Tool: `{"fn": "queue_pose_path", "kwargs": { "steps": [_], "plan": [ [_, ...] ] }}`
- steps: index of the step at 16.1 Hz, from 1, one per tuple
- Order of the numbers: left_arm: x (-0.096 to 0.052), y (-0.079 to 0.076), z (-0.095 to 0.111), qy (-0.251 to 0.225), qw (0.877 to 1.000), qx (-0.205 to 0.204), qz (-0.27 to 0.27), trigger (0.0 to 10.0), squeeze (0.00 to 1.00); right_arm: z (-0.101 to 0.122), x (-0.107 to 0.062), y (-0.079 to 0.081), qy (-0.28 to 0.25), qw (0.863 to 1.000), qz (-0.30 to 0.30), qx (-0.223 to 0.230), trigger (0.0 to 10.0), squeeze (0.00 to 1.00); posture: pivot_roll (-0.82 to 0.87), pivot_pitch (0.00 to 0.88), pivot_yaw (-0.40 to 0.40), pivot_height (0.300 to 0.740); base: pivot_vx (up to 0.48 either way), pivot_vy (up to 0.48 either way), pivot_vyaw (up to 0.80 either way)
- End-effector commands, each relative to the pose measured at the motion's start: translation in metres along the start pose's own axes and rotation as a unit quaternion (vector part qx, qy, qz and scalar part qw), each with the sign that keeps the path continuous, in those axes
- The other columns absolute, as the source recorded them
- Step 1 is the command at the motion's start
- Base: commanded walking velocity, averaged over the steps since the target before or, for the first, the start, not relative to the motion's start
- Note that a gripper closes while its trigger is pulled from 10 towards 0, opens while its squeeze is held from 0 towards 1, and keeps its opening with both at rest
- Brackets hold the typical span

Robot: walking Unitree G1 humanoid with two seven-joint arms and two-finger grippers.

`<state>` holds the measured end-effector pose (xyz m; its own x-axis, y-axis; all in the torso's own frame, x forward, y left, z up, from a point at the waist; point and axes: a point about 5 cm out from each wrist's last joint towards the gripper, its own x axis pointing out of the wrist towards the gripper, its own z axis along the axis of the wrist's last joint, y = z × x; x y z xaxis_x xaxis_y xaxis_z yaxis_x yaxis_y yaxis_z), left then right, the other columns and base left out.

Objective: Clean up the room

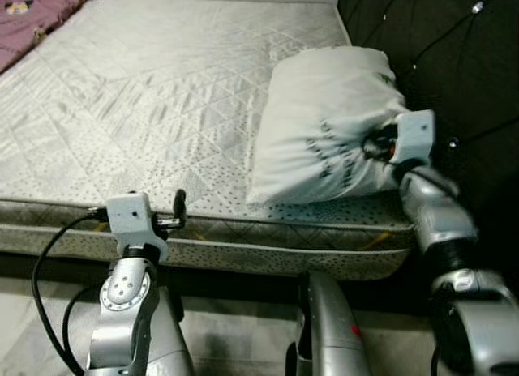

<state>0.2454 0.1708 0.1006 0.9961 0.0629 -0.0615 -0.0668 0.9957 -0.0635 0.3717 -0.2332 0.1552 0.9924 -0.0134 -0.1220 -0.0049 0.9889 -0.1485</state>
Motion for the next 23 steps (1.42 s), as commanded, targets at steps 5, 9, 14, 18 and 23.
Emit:
{"fn": "queue_pose_path", "kwargs": {
  "steps": [5,9,14,18,23],
  "plan": [
    [0.001,0.002,-0.001,0.001,1.0,0.005,0.004,10.0,0.0,0.024,0.001,-0.04,-0.037,0.997,-0.061,-0.008,0.0,0.0,0.03,0.0,-0.035,0.501,0.0,0.0,0.0],
    [0.003,0.001,0.0,0.001,1.0,0.009,-0.003,10.0,0.0,0.006,-0.004,-0.053,-0.016,0.996,-0.083,-0.015,0.0,0.0,0.02,0.0,-0.021,0.501,0.0,0.0,0.0],
    [0.002,0.001,-0.001,0.002,1.0,0.009,-0.002,10.0,0.0,-0.036,-0.02,-0.023,0.014,0.999,-0.03,-0.016,10.0,0.0,0.02,0.0,-0.023,0.501,0.0,0.0,0.0],
    [0.004,0.0,-0.002,0.004,1.0,0.01,-0.007,10.0,0.0,-0.059,-0.036,-0.003,0.019,0.999,-0.027,-0.031,10.0,1.0,0.01,0.0,-0.017,0.501,0.0,0.0,0.0],
    [0.0,-0.005,-0.005,0.011,1.0,0.002,-0.014,10.0,0.0,-0.063,-0.054,-0.012,0.036,0.997,-0.042,-0.059,10.0,1.0,0.0,0.0,-0.025,0.501,0.0,0.0,0.0]
  ]
}}
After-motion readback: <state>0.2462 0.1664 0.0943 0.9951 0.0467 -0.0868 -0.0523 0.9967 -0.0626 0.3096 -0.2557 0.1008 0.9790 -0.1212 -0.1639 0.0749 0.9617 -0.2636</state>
